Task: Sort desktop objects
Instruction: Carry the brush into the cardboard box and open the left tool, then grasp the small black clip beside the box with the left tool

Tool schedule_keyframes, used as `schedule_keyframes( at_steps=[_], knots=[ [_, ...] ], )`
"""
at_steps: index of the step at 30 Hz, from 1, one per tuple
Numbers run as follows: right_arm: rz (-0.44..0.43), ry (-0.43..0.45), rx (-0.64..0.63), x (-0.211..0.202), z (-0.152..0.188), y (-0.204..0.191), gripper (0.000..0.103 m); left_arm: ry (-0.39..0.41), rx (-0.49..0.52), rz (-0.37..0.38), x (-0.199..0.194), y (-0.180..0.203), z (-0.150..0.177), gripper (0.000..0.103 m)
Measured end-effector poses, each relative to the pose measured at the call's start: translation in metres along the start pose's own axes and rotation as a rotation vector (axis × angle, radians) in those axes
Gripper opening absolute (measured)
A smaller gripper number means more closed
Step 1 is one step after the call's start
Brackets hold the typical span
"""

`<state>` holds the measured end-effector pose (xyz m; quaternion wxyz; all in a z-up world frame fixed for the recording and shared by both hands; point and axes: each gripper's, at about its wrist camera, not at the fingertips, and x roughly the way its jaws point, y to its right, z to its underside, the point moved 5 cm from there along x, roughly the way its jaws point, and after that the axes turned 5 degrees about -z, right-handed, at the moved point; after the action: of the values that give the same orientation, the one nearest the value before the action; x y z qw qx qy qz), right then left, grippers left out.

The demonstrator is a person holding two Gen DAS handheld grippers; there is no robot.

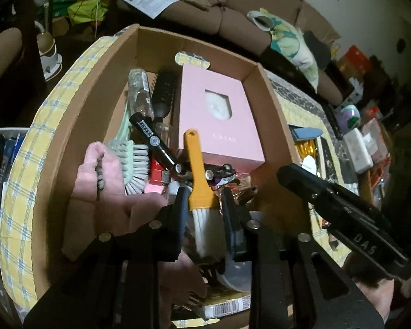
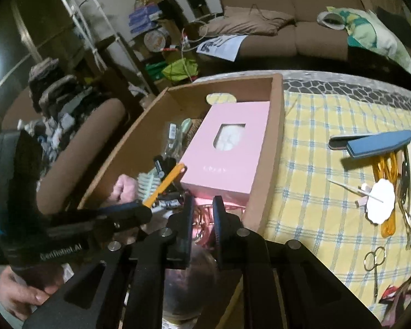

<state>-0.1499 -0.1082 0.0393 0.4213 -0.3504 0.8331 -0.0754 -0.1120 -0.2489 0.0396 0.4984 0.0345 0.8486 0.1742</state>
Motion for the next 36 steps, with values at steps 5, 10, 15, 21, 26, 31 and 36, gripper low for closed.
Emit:
schedule_keyframes(
  at_steps=[5,10,15,21,26,31,36],
  knots=[
    [-0.021,0.057,0.042,-0.025,-0.008,0.005,0.038,0.043,-0.087,0.056,-0.025,-0.017,-0.012,0.05],
    [-0.006,0.084,0.054,-0.05,-0.009,0.009,0.057,0.085,-0.127,0.069,-0.049,-0.035,-0.018,0.062],
    [-0.019,0.114,0.081,-0.077,0.002,0.005,0.07,0.112,-0.102,0.024,-0.072,-0.042,-0.009,0.062],
    [-0.049,0.114,0.07,-0.105,0.031,-0.016,0.075,0.138,-0.03,-0.074,-0.1,-0.054,0.043,0.062],
    [-0.047,0.095,0.057,-0.119,0.059,-0.03,0.076,0.103,-0.026,-0.167,-0.099,-0.069,0.101,0.062],
    [-0.037,0.065,0.07,-0.123,0.087,-0.033,0.077,0.095,-0.044,-0.238,-0.083,-0.069,0.141,0.062],
    [-0.004,0.059,0.045,-0.125,0.099,-0.036,0.078,0.114,0.008,-0.3,-0.06,-0.049,0.152,0.062]
  ],
)
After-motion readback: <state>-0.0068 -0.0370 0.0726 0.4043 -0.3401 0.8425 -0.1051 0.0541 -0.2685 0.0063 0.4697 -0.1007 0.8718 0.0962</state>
